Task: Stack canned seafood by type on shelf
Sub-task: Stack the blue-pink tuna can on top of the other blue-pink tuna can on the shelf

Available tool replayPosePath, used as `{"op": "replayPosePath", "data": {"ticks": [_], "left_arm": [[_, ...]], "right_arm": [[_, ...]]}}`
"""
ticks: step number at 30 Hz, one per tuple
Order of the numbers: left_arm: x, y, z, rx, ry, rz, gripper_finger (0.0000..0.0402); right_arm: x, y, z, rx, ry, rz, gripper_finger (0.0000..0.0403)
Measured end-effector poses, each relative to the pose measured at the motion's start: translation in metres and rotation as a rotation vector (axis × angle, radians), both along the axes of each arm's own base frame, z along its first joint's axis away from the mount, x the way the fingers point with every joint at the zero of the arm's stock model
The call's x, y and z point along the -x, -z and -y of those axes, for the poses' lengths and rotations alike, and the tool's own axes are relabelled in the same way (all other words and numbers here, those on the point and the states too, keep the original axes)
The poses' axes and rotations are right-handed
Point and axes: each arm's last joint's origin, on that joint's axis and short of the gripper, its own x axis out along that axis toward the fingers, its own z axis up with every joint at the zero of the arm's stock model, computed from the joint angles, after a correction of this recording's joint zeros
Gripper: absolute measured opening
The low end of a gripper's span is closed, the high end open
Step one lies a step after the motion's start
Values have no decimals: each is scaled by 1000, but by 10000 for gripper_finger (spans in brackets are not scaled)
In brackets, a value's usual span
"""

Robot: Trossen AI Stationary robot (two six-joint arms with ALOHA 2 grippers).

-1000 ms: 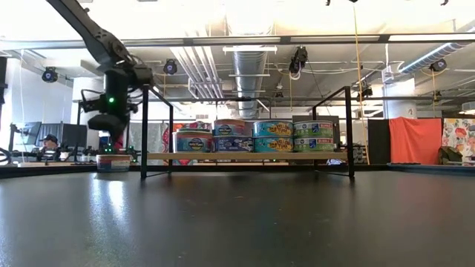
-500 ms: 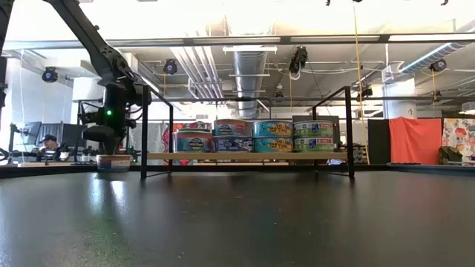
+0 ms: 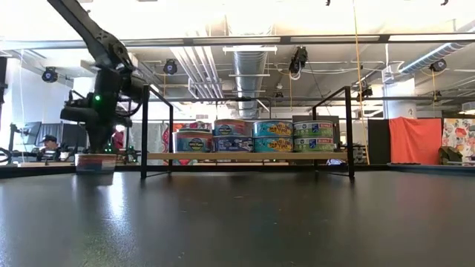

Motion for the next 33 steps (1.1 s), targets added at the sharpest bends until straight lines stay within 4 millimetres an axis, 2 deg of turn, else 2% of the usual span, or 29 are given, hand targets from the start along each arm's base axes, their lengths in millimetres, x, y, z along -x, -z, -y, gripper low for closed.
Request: {"op": "replayPosePath", "data": {"ticks": [3, 8, 11, 14, 19, 21, 24, 29, 33], "left_arm": [[-7, 8, 29, 1, 3, -8, 0], [-14, 23, 90, -31, -38, 19, 0], [-13, 24, 112, -83, 82, 3, 0], [-7, 15, 124, -106, 144, 27, 0], [6, -7, 127, -252, 259, 75, 0], [10, -10, 127, -277, 301, 90, 0], [10, -15, 122, -362, 233, 231, 0], [-1, -15, 100, -583, 134, 381, 0], [-2, 1, 90, -498, 79, 331, 0]], "right_arm": [[13, -6, 1, 10, -13, 19, 13], [36, -11, 3, 16, -26, 58, 13], [48, -15, 4, 15, -28, 89, 13], [58, -18, 5, 30, -44, 112, 13], [75, -23, 7, 61, -65, 152, 13], [78, -24, 8, 72, -53, 163, 13], [75, -23, 8, 87, -37, 156, 13], [59, -15, 8, 125, -5, 109, 13], [49, -11, 7, 118, 5, 111, 13]]}}
